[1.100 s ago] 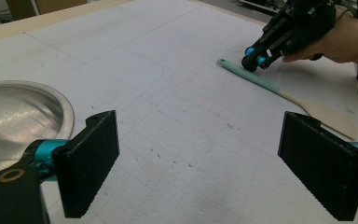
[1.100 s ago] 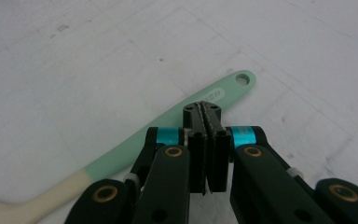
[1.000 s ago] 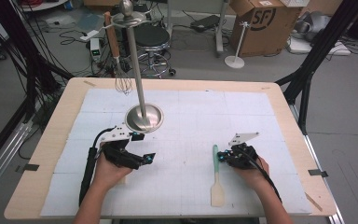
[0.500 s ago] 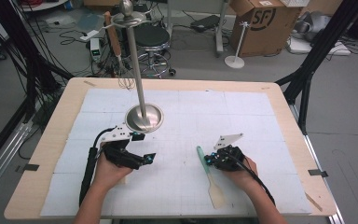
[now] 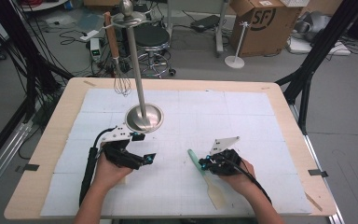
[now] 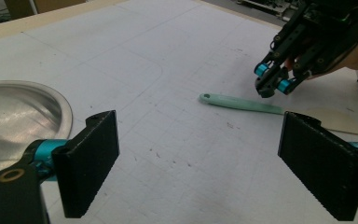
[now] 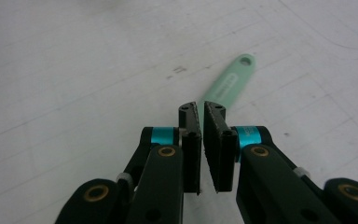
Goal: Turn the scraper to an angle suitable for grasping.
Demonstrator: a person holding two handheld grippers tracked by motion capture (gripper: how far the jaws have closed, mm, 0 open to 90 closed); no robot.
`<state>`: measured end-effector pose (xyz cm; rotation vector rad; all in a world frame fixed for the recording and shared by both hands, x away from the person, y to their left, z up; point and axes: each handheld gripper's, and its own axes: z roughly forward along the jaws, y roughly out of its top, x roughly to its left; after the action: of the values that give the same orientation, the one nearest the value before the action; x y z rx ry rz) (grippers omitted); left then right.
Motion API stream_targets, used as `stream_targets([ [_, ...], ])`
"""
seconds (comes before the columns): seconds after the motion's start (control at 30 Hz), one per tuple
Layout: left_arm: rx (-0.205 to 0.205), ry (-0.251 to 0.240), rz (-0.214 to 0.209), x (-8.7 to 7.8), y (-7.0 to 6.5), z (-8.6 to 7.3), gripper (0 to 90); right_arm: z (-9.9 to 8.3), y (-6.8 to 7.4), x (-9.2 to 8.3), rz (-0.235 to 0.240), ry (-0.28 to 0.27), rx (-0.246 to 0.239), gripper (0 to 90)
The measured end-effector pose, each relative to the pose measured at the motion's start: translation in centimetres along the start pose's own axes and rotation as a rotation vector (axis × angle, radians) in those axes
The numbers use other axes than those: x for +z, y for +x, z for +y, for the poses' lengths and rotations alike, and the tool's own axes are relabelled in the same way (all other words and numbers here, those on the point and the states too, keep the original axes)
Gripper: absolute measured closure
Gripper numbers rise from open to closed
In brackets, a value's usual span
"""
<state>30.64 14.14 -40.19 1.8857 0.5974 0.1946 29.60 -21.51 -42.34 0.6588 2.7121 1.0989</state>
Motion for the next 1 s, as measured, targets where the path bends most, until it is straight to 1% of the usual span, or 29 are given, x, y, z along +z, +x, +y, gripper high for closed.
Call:
stream_targets([
  [0.1,0.0,-0.002,0.003,0.0,0.0,0.0,13.0,-0.1,0.8,-0.1,0.021,0.017,-0.024,86.1],
  [0.27,0.001,-0.001,-0.001,0.0,-0.1,0.1,13.0,-0.4,2.0,0.1,0.055,0.041,-0.042,86.4],
  [0.4,0.004,0.001,0.0,0.0,-0.1,0.1,13.1,-0.8,2.3,0.6,0.068,0.083,-0.059,87.7],
  [0.43,0.003,0.001,0.0,0.0,-0.1,0.1,13.0,-0.9,2.4,0.6,0.068,0.076,-0.056,88.2],
  [0.53,0.002,0.003,0.001,0.0,-0.1,0.0,13.0,-1.0,2.1,0.4,0.077,0.079,-0.051,89.5],
  [0.6,0.004,0.005,0.0,0.1,-0.1,0.0,13.0,-1.1,1.8,0.3,0.071,0.08,-0.051,89.5],
  [0.67,0.003,0.006,0.0,0.1,-0.1,0.0,13.0,-1.2,1.4,0.1,0.064,0.085,-0.029,89.5],
  [0.7,0.003,0.005,0.001,0.1,0.0,0.0,13.0,-1.2,1.1,0.1,0.059,0.083,-0.029,89.5],
  [0.83,-0.002,0.002,0.002,0.1,-0.1,0.0,13.0,-1.4,0.2,-0.2,0.039,0.083,-0.002,89.5],
  [1.0,0.004,0.008,0.002,0.1,0.0,0.0,13.0,-1.6,-0.5,-0.2,0.025,0.076,0.01,89.5],
])
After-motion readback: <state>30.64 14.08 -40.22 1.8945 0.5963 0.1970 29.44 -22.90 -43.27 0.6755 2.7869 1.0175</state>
